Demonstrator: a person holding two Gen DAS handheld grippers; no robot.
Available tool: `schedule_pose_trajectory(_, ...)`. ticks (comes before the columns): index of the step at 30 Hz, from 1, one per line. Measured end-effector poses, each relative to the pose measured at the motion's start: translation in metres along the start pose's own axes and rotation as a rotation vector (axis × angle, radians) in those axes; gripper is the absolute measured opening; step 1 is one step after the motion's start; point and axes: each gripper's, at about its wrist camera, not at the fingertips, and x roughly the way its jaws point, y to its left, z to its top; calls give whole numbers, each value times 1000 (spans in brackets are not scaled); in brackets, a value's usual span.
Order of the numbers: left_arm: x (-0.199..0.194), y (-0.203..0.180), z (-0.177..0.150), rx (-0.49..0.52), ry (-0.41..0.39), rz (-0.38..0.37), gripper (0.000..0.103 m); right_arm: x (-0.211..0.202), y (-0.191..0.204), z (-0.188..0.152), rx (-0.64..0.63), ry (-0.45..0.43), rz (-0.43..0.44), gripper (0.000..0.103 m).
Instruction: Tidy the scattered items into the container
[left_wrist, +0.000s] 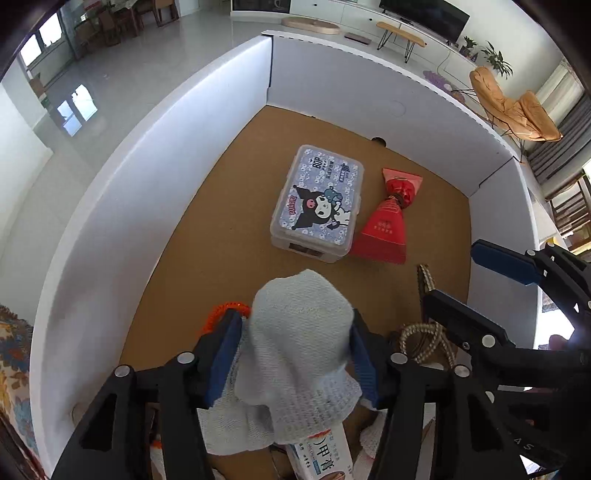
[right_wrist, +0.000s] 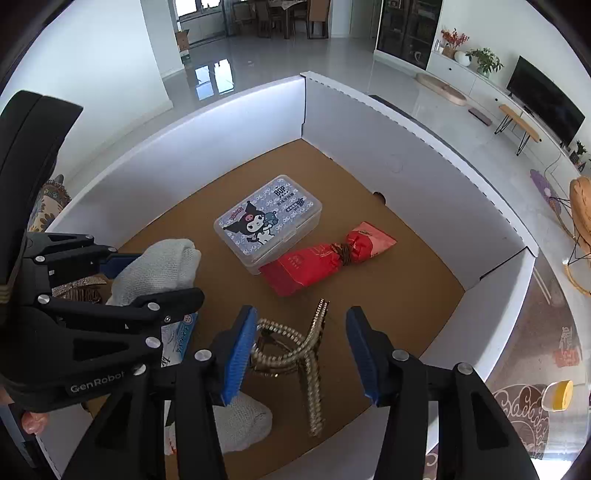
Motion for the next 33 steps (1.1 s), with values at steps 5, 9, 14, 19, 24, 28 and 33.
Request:
schedule_pose_trajectory(5, -39, 16, -13, -81, -91, 48, 97, -20, -17, 0, 35, -23, 4, 63)
schedule_pose_trajectory(9, -76, 8, -31, -91, -108, 153, 98, -44, -20, 2, 44, 6, 28, 63)
schedule_pose_trajectory(14, -129, -8, -56, -80, -216, 191, 98, -78, -9, 3, 15, -11, 53, 63)
schedule_pose_trajectory(19, -149, -12, -67, -107, -223, 224, 98, -83, 5, -5, -30, 5, 38, 63)
schedule_pose_trajectory(24, -154, -11, -72, -136, -234, 221, 98, -73, 4, -11, -17, 23, 47, 63)
schedule_pose_trajectory(28, -152, -3, -69, -195, -219, 208, 99, -65, 4, -13, -10, 25, 49, 63)
schedule_pose_trajectory(33, -151, -6, -76, -211, -286, 162, 103, -57, 6, -11, 5, 11, 64, 63)
